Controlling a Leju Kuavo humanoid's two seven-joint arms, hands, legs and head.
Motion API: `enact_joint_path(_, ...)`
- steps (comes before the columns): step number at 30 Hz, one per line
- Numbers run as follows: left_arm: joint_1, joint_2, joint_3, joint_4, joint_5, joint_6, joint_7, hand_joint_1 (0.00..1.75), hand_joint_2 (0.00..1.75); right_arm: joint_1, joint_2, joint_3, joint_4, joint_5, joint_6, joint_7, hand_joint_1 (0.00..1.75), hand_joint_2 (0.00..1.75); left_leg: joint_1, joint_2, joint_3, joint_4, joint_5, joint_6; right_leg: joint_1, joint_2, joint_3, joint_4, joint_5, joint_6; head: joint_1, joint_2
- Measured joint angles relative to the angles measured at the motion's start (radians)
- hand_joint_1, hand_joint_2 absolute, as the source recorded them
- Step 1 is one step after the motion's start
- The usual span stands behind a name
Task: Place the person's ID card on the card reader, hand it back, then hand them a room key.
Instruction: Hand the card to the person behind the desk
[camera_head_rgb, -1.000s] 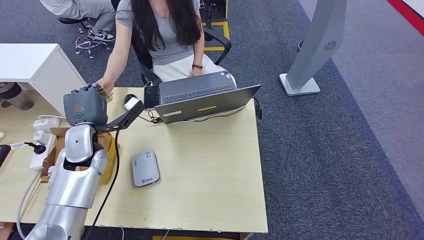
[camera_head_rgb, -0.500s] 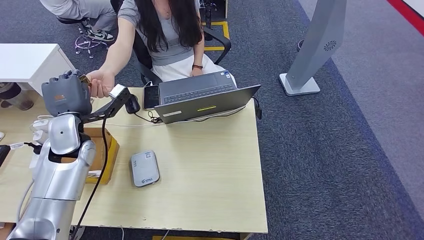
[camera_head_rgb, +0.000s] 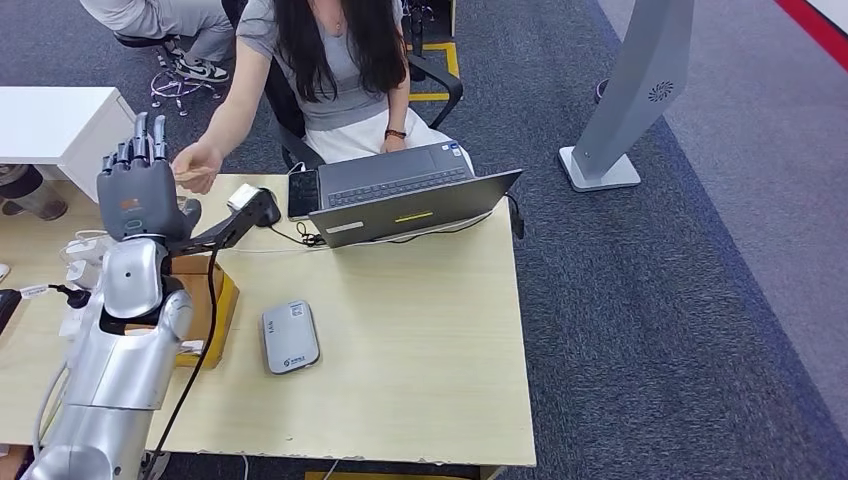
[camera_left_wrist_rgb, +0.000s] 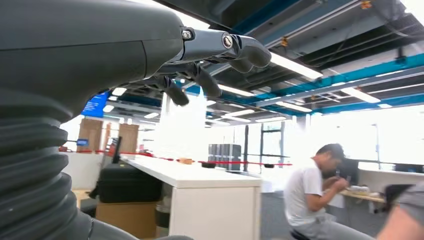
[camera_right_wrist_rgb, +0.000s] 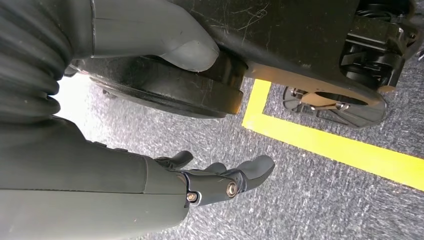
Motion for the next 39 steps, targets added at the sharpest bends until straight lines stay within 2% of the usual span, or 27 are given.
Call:
enact_joint_path(6, 0.083, -0.059, 0.008, -0.112, 0.0, -0.003, -0.063, 0.0, 1.75, 0.0, 0.0, 0.0, 0.0, -0.028, -0.002, 0.0, 0.0, 1.75, 0.0, 0.001, 0.0, 0.0, -0.001, 0.001, 0.0, 0.0, 0.0, 0.0, 0.0, 0.0, 0.001, 0.0)
enact_joint_path(8, 0.115, -0.079, 0.013, -0.151, 0.0, -0.007, -0.112, 0.0, 1.75, 0.001, 0.0, -0.002, 0.0, -0.045, -0.004, -0.002, 0.0, 1.75, 0.0, 0.0, 0.0, 0.0, -0.001, 0.001, 0.0, 0.0, 0.0, 0.0, 0.0, 0.0, 0.001, 0.0)
enact_joint_path(10, 0.166, -0.104, 0.019, -0.202, 0.0, -0.01, -0.169, 0.0, 1.75, 0.003, 0.0, -0.004, 0.001, -0.067, -0.007, -0.006, 0.0, 1.75, 0.0, 0.0, 0.0, 0.0, -0.001, 0.001, 0.0, 0.0, 0.0, 0.0, -0.001, 0.001, 0.001, 0.0)
enact_joint_path(14, 0.27, -0.147, 0.021, -0.292, 0.0, -0.009, -0.216, 0.0, 1.75, 0.005, 0.0, -0.006, 0.001, -0.097, -0.014, -0.01, 0.0, 1.75, 0.0, 0.001, 0.0, 0.0, -0.002, 0.001, 0.0, 0.001, 0.0, 0.0, -0.001, 0.001, 0.002, 0.0)
enact_joint_path(16, 0.343, -0.162, 0.021, -0.347, 0.0, -0.004, -0.264, 0.0, 1.75, 0.008, 0.0, -0.013, 0.002, -0.124, -0.021, -0.014, 0.0, 1.75, -0.001, 0.001, 0.0, 0.0, -0.003, 0.002, -0.001, 0.001, 0.0, 0.0, -0.001, 0.001, 0.002, 0.0)
enact_joint_path(20, 0.561, -0.181, 0.021, -0.472, 0.002, 0.039, -0.326, 0.0, 1.75, 0.015, 0.0, -0.031, 0.006, -0.173, -0.031, -0.026, 0.0, 1.75, -0.001, 0.003, 0.0, 0.0, -0.005, 0.003, -0.001, 0.002, -0.001, -0.001, -0.003, 0.001, 0.002, 0.0)
enact_joint_path(24, 0.739, -0.178, 0.021, -0.553, 0.013, 0.038, -0.319, 0.0, 1.75, 0.018, 0.0, -0.051, 0.01, -0.21, -0.042, -0.03, 0.0, 1.75, -0.001, 0.003, 0.0, 0.0, -0.007, 0.004, -0.001, 0.001, 0.0, -0.001, -0.005, 0.002, 0.002, 0.0)
enact_joint_path(27, 0.822, -0.172, 0.023, -0.584, 0.019, -0.003, -0.296, 0.0, 1.75, 0.02, 0.0, -0.058, 0.015, -0.233, -0.048, -0.03, 0.0, 1.75, -0.001, 0.002, 0.0, 0.0, -0.007, 0.004, -0.001, 0.001, 0.0, -0.001, -0.006, 0.003, 0.002, 0.0)
enact_joint_path(32, 0.905, -0.174, 0.081, -0.599, 0.008, -0.095, -0.278, 0.0, 1.75, 0.02, 0.003, -0.065, 0.02, -0.262, -0.058, -0.027, 0.0, 1.75, 0.0, 0.002, 0.0, 0.0, -0.007, 0.004, 0.0, 0.001, 0.001, -0.001, -0.006, 0.003, 0.002, 0.0)
enact_joint_path(39, 0.923, -0.206, 0.206, -0.599, 0.002, -0.123, -0.335, 0.0, 1.75, 0.02, 0.006, -0.065, 0.025, -0.275, -0.058, -0.026, 0.0, 1.75, -0.001, 0.002, 0.0, 0.0, -0.007, 0.004, 0.0, 0.0, 0.001, -0.001, -0.005, 0.003, 0.002, 0.0)
